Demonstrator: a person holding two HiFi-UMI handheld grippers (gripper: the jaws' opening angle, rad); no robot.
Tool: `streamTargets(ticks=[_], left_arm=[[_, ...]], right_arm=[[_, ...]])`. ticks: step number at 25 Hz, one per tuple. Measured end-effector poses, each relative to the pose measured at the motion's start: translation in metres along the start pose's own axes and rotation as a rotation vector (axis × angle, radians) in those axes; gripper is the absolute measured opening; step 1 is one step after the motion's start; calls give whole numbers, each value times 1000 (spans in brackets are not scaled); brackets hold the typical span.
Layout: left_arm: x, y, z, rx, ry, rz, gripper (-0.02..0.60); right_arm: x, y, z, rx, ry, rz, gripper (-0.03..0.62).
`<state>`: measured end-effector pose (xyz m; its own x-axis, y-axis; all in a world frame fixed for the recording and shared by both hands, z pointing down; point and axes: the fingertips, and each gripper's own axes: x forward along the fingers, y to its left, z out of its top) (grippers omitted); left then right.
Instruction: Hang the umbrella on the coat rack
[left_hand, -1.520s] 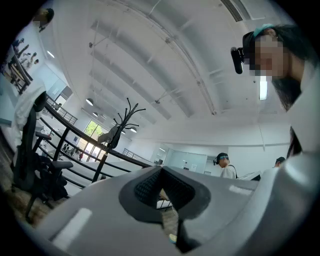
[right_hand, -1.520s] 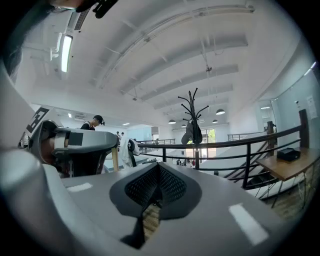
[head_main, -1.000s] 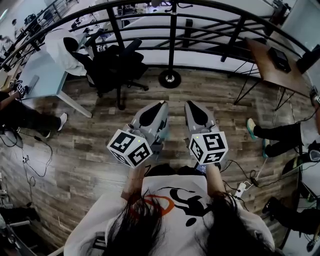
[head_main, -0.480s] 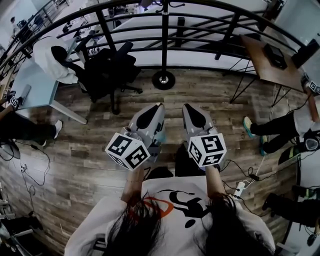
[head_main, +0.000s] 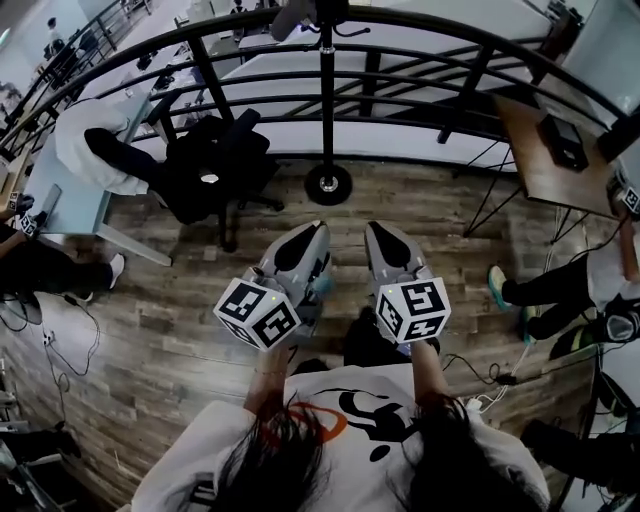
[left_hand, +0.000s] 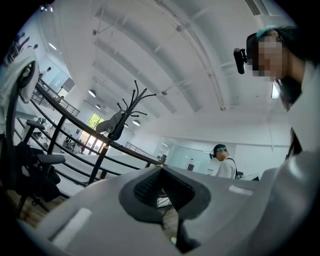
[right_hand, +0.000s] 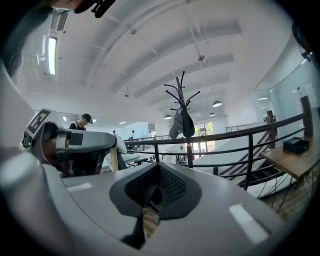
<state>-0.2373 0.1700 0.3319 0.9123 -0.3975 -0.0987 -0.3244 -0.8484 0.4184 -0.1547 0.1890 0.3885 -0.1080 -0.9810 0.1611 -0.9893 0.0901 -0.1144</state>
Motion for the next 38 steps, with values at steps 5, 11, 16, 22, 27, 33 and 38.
streamTargets(ticks=[5,11,16,22,27,33,38], left_arm=[[69,4,7,15,-15,14,1],[131,16,6,7,-21,40,1],[172,13,-2,-37,-14,27,1],[196,11,-9,-72,-15,15,1],[206,9,-8,-64,-5,7,1],[213,23,-6,-63,4,9,1],[235,42,1,-76,-16,-30,1]], right_arm=[[32,-60,25,5,-18,38,17],[55,-117,35,13,-19,68,17],[67,-160,40,26,-22,70,17],[77,-186,40,36,-21,83,17],[84,-194,36,54,-18,92,17],[99,-195,32,50,-15,105,18],[122,-210,33,40,-11,104,18]])
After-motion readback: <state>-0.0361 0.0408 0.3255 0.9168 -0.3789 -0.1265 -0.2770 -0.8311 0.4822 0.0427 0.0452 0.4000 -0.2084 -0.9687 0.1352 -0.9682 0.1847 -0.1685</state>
